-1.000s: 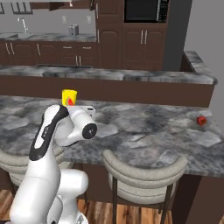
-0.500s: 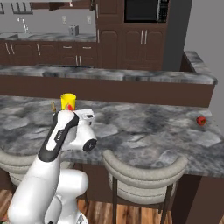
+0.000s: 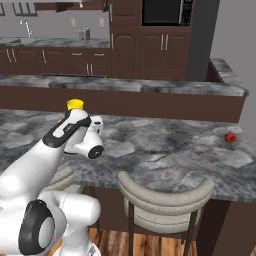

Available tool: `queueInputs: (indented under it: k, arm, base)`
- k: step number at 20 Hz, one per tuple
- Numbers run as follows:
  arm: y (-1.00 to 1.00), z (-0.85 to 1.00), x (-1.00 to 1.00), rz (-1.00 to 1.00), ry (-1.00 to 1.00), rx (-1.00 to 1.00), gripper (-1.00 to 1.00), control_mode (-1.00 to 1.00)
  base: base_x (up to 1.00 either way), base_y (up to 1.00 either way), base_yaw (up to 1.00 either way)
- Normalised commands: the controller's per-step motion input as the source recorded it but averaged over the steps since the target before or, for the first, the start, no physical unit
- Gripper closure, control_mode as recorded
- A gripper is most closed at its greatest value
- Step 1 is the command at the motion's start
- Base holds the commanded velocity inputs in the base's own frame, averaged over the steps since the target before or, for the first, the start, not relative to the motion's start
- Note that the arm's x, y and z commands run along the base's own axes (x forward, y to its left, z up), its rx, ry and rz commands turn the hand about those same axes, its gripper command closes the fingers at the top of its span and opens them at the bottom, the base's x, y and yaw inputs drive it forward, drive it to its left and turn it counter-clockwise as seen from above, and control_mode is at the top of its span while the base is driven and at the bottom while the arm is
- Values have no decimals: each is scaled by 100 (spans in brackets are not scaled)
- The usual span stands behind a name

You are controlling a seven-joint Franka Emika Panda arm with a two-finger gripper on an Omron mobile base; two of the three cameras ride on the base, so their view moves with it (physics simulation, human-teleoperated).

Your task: Open the cabinet directly in front. Then move the liquor and the cup to the dining counter with the candle on it.

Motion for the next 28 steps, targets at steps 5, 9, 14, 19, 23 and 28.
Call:
queueInputs:
  k: [5, 9, 14, 19, 23, 28]
  arm:
    - [35, -6, 47, -4, 0, -1, 100, -100]
    - [1, 0, 4, 0, 0, 0, 100, -100]
    - [0, -33, 0, 27, 0, -8, 100, -100]
    - [0, -16, 0, 30, 3, -7, 100, -100]
    - [0, -1, 13, 0, 0, 0, 100, -100]
    - [0, -15, 52, 0, 0, 0, 100, -100]
  base:
    - [0, 0, 0]
    - [0, 0, 0]
    - [0, 0, 0]
    - [0, 0, 0]
    - [0, 0, 0]
    - [0, 0, 0]
